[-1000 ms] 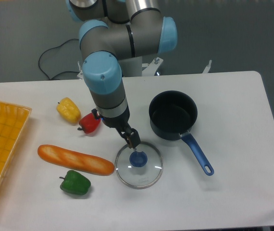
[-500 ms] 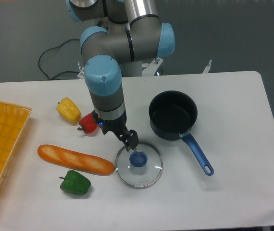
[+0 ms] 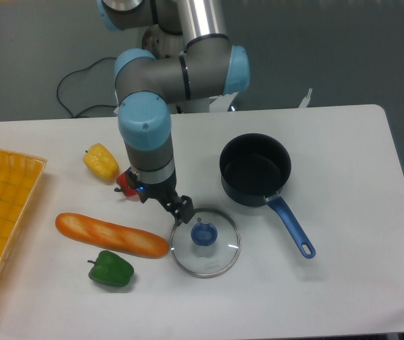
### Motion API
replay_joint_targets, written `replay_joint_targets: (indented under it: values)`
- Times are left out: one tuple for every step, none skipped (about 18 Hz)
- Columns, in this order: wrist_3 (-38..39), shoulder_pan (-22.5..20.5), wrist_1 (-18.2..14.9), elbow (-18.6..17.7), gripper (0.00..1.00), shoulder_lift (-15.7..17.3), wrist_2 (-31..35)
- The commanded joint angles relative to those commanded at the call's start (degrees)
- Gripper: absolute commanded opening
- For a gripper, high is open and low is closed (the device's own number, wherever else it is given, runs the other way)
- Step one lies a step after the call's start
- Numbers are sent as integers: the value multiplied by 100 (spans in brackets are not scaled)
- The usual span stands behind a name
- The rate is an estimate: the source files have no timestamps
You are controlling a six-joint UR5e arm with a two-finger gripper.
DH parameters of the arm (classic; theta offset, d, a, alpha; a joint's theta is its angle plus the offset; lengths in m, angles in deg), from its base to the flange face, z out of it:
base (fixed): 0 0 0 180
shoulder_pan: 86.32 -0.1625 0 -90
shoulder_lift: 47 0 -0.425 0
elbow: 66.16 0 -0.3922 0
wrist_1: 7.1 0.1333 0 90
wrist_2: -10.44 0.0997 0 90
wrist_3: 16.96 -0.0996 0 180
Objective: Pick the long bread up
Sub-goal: 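Move the gripper toward the orange baguette and lower over its end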
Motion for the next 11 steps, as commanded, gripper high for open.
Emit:
replay_joint_targets:
  values:
    - [18,0,0,18,100,-9,18]
    - [27,0,-9,27,100,-17,61]
    - [9,0,-9,27,100,0,114]
    - [-34,0,0,35,100,9,141]
    - [-87,-9,0,53,100,17,106]
    - [-201,-17,0,105,100,18,115]
    - [-324,-9,-9,123,100,-9,141]
    - [-412,0,-17,123,100,-52,158]
    - [-404,0,-35,132,100,-61,176]
    - [-404,0,-44,123,100,-62,185]
    - [-404,0,-35,132,100,-62,185]
